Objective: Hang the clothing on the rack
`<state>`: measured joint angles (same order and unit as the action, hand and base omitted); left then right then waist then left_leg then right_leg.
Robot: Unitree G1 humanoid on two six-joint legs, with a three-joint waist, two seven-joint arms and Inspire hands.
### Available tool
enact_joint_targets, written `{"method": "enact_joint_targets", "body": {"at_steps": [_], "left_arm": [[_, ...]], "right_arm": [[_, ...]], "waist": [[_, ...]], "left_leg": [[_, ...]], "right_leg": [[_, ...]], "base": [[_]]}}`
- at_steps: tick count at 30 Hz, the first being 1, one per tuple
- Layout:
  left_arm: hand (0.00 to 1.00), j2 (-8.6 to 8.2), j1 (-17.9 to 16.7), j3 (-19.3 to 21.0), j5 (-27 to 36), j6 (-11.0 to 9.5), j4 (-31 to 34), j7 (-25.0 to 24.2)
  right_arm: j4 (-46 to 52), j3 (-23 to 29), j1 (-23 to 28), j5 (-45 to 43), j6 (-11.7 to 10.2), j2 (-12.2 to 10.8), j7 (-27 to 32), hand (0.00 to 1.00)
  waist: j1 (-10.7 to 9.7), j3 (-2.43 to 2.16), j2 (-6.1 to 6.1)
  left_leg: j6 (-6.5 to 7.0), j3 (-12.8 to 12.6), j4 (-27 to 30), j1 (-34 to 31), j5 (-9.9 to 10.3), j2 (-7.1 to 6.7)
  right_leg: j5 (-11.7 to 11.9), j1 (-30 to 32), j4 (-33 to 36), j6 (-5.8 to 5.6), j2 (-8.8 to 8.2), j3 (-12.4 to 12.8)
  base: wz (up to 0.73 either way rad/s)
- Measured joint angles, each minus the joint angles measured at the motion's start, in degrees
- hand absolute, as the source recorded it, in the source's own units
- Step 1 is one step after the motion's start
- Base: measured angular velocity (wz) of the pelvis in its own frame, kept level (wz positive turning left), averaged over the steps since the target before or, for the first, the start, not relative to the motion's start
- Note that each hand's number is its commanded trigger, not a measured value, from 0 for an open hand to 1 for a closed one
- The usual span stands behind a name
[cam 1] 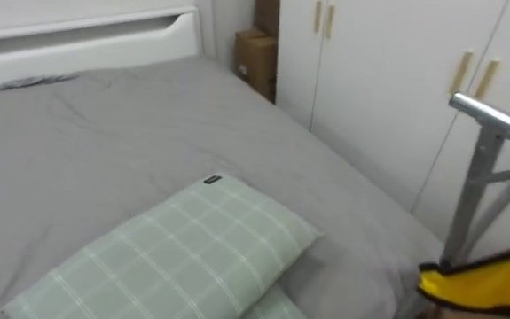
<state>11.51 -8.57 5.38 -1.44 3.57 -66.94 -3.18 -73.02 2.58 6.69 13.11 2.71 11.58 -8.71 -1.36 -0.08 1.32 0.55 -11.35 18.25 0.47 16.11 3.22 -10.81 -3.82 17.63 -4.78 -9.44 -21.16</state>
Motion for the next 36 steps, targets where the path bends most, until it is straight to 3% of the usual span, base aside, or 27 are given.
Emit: {"method": "enact_joint_targets", "body": {"at_steps": [2,4,7,9,14,23,29,36], "left_arm": [[0.00,-0.20,-0.61,0.08,2.21,-0.04,-0.24,-0.13],[0.00,-0.38,-1.41,0.16,3.86,-0.62,-0.56,0.00],[0.00,-0.63,-2.36,0.20,5.43,-0.80,-0.61,0.32],[0.00,-0.90,-2.69,0.31,7.61,-0.90,-0.58,0.47],[0.00,-1.43,-3.14,0.13,9.03,-1.61,-0.52,0.87],[0.00,-2.01,-2.71,0.12,10.86,-1.97,-0.24,3.97],[0.00,-2.02,-2.61,0.00,10.80,-1.51,-0.12,3.65],[0.00,-2.19,-2.69,-0.11,10.90,-1.51,0.04,5.15]], "right_arm": [[0.36,-0.06,-0.38,-0.26,0.00,-0.26,0.23,0.00],[0.49,-0.02,-0.61,-1.99,0.02,-0.96,0.33,0.00],[0.65,-0.09,-0.94,-2.15,0.05,-1.23,0.27,0.00],[0.59,-0.08,-1.08,-1.93,0.34,-1.39,0.47,0.00],[0.47,-0.89,-1.95,-1.94,0.35,-1.33,0.54,0.00],[0.47,-2.71,-1.55,-1.88,0.42,-1.44,0.55,0.00],[0.52,-1.70,-0.50,-1.11,0.95,-1.46,0.66,0.00],[0.66,-1.29,-0.12,1.04,1.09,-1.90,1.21,0.00]], "waist": [[0.23,0.09,-0.04],[0.71,0.17,0.10],[1.35,0.23,0.10],[2.14,0.71,0.17],[2.21,0.95,-0.24],[1.75,0.81,0.27],[1.26,0.30,0.59],[0.93,-0.09,0.65]], "left_leg": [[0.39,2.53,0.29,0.21,0.24,-0.79],[0.68,5.13,0.62,0.17,0.39,-1.58],[0.77,6.57,1.96,-0.30,0.46,-1.89],[0.66,7.18,3.02,-1.11,0.52,-1.90],[0.23,7.86,2.49,-1.87,0.72,-1.95],[-1.64,9.90,1.65,-2.46,-0.89,-1.41],[-2.24,12.11,2.52,-4.13,-1.66,-1.46],[-2.56,13.00,2.34,-4.69,-2.54,-1.51]], "right_leg": [[0.17,-1.86,-0.92,-0.10,0.19,1.16],[0.64,-3.38,-2.99,-0.10,0.77,4.55],[0.68,-3.76,-3.88,-0.13,1.15,7.06],[0.90,-4.47,-5.36,-0.45,1.47,7.71],[0.47,-5.18,-7.27,-1.19,1.76,7.87],[-0.17,-6.16,-8.16,-2.16,2.82,6.63],[-0.86,-6.38,-9.01,-1.45,3.24,3.88],[-1.31,-6.39,-8.90,-0.84,3.50,3.50]], "base": [[0.68],[0.55],[0.30],[0.18],[0.06],[0.09],[0.20],[0.08]]}}
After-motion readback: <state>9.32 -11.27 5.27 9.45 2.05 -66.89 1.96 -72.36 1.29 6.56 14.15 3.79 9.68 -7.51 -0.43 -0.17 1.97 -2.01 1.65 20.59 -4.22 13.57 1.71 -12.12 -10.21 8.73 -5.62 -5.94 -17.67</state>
